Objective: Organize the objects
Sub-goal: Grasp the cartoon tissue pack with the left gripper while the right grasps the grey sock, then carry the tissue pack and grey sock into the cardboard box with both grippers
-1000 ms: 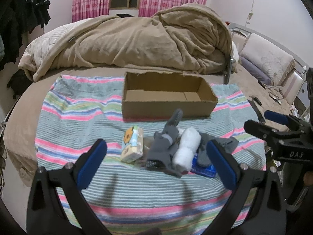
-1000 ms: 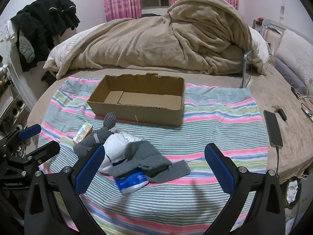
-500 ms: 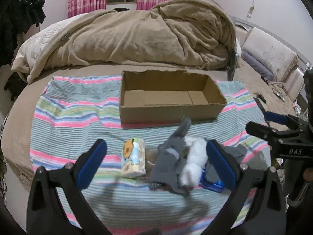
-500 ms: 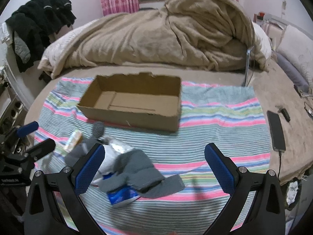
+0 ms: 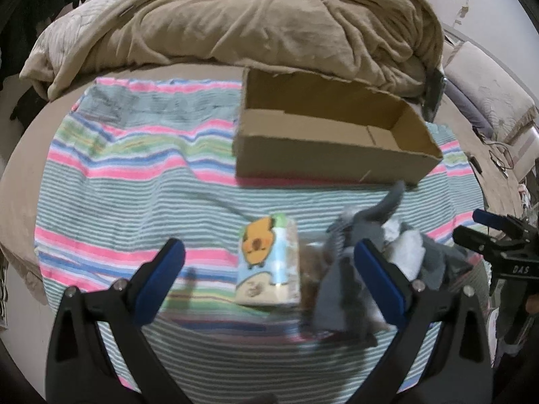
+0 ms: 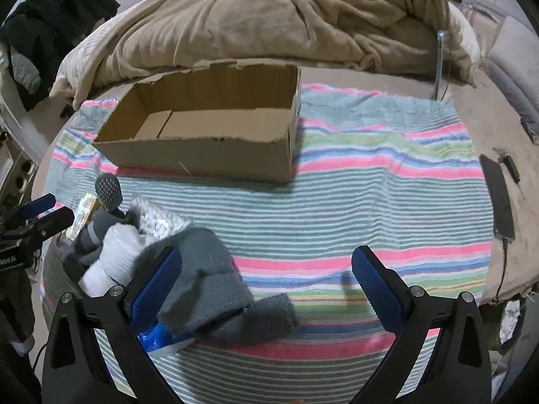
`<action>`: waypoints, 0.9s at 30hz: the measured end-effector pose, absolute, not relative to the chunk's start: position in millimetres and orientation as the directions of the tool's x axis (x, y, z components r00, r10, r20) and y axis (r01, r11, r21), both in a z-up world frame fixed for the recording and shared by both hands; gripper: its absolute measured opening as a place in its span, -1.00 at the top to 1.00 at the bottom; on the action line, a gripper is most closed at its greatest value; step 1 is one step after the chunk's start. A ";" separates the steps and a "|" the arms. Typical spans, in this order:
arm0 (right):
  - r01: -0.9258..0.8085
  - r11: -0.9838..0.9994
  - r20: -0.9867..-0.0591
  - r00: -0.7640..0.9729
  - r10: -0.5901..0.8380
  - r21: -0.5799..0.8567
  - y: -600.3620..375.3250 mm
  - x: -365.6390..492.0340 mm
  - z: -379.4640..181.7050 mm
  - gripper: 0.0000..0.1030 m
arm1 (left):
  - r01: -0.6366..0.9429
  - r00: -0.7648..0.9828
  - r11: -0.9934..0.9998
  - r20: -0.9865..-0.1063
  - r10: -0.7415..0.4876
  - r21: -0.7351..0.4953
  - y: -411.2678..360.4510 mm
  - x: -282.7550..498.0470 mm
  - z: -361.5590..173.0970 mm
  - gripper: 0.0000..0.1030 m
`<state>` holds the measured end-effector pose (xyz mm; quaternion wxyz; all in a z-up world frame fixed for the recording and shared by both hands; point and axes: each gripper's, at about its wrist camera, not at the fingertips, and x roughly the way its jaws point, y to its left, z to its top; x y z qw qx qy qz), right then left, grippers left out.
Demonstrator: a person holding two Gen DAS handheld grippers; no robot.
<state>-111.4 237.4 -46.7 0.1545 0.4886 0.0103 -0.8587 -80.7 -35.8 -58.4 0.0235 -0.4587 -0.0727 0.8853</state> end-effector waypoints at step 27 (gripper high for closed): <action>0.374 -0.891 -0.855 -0.343 -0.390 0.256 223.7 -104.4 -55.3 0.21 | -0.071 -0.529 -0.958 -0.804 0.273 -0.278 -38.9 -76.4 -75.8 0.10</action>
